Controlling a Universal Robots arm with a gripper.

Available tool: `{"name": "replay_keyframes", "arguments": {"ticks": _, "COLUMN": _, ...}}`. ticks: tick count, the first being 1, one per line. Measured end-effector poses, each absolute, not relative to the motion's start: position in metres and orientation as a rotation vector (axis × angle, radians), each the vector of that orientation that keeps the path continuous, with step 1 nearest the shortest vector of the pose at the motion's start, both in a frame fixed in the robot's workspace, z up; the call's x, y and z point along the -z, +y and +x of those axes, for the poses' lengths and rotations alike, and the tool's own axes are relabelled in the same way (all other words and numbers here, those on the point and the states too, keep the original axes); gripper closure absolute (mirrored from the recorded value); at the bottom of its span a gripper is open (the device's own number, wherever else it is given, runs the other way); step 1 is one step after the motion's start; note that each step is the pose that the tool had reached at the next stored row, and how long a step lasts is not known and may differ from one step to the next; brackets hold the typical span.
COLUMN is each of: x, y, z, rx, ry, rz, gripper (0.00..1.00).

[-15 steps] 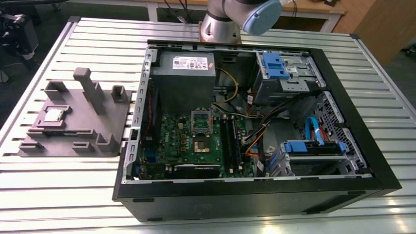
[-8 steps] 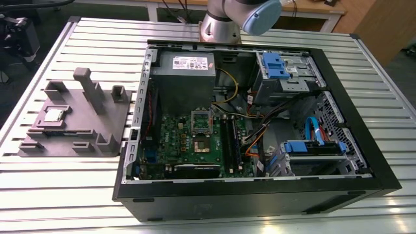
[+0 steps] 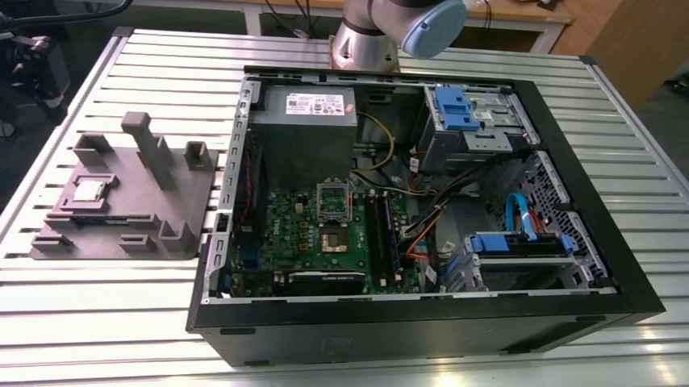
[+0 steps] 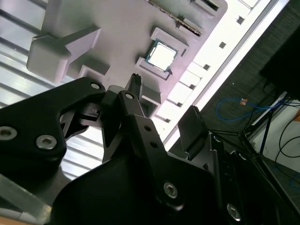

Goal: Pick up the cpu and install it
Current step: 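Pick up the cpu and move it towards the insertion slot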

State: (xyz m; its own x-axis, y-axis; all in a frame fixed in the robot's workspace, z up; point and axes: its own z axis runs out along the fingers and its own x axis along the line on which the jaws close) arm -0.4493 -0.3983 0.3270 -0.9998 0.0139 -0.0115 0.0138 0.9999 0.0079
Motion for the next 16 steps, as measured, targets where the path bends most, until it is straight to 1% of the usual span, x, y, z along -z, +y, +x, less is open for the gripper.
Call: {"name": "replay_keyframes", "arguments": {"ticks": 16, "x": -0.314, "y": -0.398, "z": -0.449, "rx": -0.012, "ry": 3.130, "rz": 0.022, "gripper": 0.41}}
